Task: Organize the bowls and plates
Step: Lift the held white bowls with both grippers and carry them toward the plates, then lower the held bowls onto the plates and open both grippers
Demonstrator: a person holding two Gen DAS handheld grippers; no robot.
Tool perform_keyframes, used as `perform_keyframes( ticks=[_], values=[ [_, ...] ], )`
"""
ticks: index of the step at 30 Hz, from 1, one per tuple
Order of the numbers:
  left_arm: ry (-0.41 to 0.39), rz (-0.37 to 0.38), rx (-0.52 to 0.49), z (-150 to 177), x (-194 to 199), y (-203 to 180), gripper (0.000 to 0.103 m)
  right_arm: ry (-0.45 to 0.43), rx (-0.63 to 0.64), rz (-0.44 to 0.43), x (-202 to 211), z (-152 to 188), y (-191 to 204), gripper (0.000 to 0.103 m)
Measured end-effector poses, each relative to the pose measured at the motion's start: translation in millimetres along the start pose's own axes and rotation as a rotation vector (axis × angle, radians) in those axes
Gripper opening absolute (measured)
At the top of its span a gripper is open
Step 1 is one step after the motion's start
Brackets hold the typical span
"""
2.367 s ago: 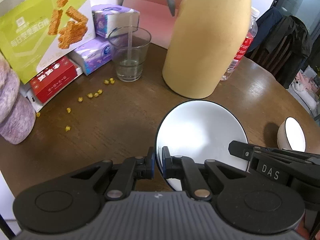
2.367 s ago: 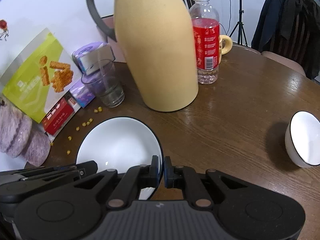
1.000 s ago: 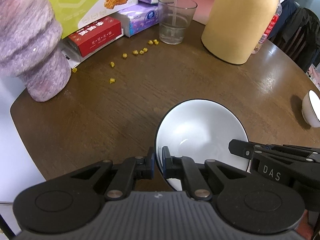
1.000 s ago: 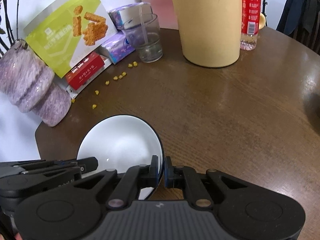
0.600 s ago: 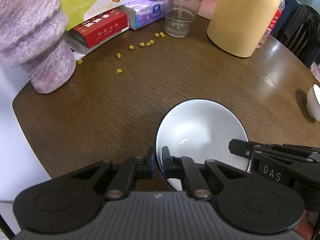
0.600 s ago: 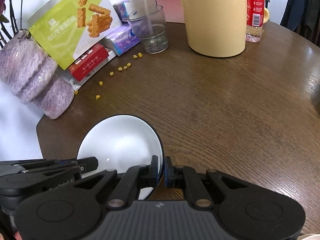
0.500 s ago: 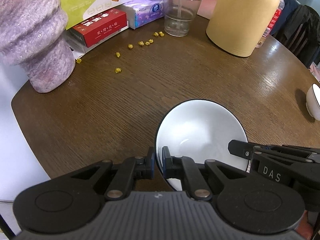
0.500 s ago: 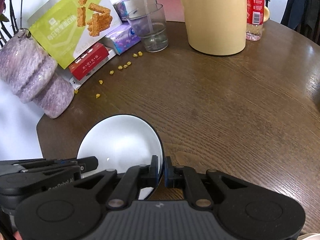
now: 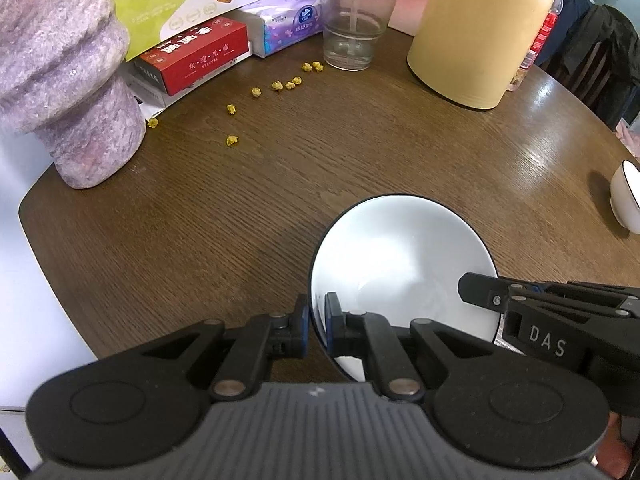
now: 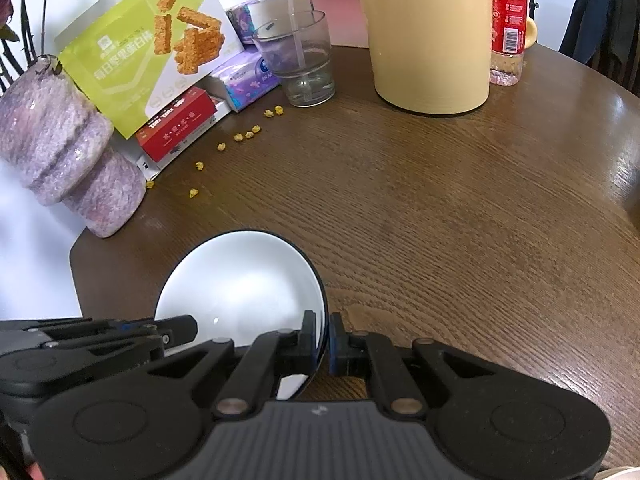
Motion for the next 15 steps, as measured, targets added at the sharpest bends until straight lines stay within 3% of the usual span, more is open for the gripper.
perform_keyframes(
  ticks=[12,14,15],
  values=[
    [0.030,0.007,-0.013,1.1,-3.4,3.5,0.010,0.004,-0.017,-0.005,-0.8,-1.1,-1.0,0.006],
    [0.030,0.001,-0.022,0.8,-3.0,3.5,0.016,0.004,-0.019,-0.002,0.0,-1.1,-0.7,0.006],
    [0.026,-0.002,-0.028,0.6,-2.1,3.5,0.025,0.001,-0.019,-0.002,1.0,-1.6,-0.6,0.007]
  ],
)
Point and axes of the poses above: each gripper's, at about its wrist camera, not at the fingertips, and x roughly against the way its jaws point, y to its left, z to its underside, the point moved 4 cm from there along -x, roughly the way its jaws point, and after that the axes turned 14 degrees about x, right-handed, at the moved point
